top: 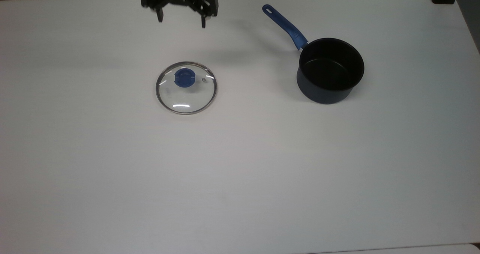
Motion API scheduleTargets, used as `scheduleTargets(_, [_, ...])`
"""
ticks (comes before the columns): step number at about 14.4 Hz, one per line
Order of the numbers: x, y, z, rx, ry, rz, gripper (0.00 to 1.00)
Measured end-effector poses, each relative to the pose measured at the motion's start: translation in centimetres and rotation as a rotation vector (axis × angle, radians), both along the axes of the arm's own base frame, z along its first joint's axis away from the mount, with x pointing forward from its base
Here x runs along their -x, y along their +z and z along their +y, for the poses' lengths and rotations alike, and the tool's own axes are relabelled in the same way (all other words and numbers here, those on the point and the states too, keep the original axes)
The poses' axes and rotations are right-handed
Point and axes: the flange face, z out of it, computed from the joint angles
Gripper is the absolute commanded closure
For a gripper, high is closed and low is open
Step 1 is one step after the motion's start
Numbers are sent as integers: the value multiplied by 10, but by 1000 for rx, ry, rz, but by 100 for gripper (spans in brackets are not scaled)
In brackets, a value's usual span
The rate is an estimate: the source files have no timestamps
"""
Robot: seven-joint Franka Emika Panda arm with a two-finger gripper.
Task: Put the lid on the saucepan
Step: 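Move the gripper down over the blue knob of the glass lid, then close the gripper on the blue knob and lift the glass lid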
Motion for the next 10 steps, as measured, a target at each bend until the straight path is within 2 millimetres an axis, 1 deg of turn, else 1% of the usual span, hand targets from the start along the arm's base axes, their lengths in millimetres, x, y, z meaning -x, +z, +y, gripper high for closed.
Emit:
scheduleTargets(2, [-13, -43, -3, -2, 38, 51, 0])
scheduleTargets(4, [-23, -89, -4, -6, 81, 53, 0])
scheduleTargets(8, [-29, -139, -5, -12, 142, 66, 0])
scheduleTargets(10, [-26, -161, -4, -14, 155, 69, 0])
